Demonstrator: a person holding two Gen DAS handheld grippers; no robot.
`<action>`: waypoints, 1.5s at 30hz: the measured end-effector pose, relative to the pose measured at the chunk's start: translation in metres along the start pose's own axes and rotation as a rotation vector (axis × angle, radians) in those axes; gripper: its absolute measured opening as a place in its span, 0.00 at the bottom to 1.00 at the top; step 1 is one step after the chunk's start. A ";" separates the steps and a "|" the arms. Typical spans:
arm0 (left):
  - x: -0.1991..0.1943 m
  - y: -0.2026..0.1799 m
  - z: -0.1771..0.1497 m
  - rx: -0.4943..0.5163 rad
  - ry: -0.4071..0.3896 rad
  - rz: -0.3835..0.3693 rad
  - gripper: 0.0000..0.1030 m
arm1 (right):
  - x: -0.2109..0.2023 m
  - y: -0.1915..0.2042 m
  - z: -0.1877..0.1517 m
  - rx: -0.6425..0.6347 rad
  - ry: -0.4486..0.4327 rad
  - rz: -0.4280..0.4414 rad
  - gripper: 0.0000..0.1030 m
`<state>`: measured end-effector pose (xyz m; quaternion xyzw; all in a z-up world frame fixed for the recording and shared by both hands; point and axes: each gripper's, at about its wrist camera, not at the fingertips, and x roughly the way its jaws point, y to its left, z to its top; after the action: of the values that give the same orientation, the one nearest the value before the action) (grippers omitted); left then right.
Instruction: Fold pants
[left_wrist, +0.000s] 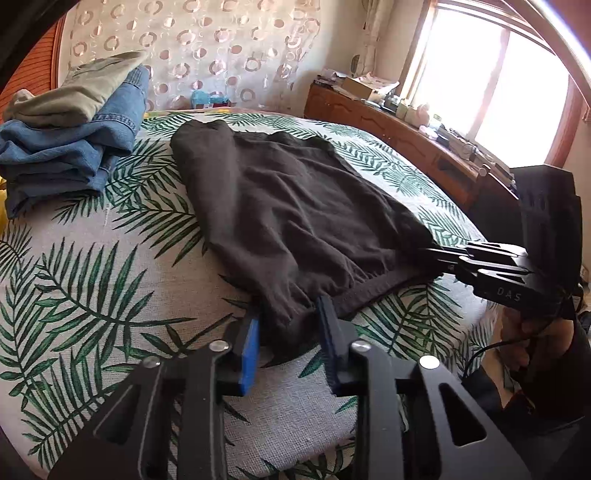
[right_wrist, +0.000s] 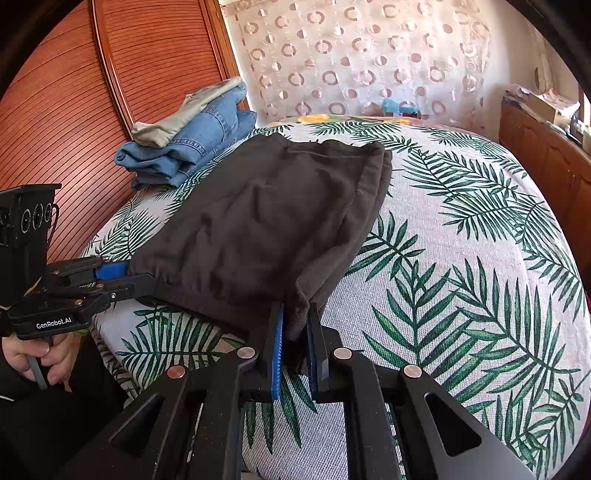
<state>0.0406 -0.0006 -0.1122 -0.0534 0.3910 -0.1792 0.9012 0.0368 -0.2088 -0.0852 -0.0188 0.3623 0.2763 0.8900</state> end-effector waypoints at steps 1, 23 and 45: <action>0.000 -0.001 0.000 0.002 -0.003 -0.004 0.21 | 0.000 0.000 0.000 0.001 0.000 0.001 0.10; -0.069 -0.014 0.037 0.062 -0.181 -0.052 0.12 | -0.055 0.014 0.018 -0.055 -0.126 0.017 0.10; -0.094 -0.019 0.051 0.100 -0.252 -0.053 0.12 | -0.113 0.029 0.020 -0.126 -0.241 0.005 0.10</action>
<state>0.0134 0.0139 -0.0083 -0.0407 0.2636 -0.2140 0.9397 -0.0311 -0.2332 0.0082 -0.0407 0.2348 0.3011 0.9233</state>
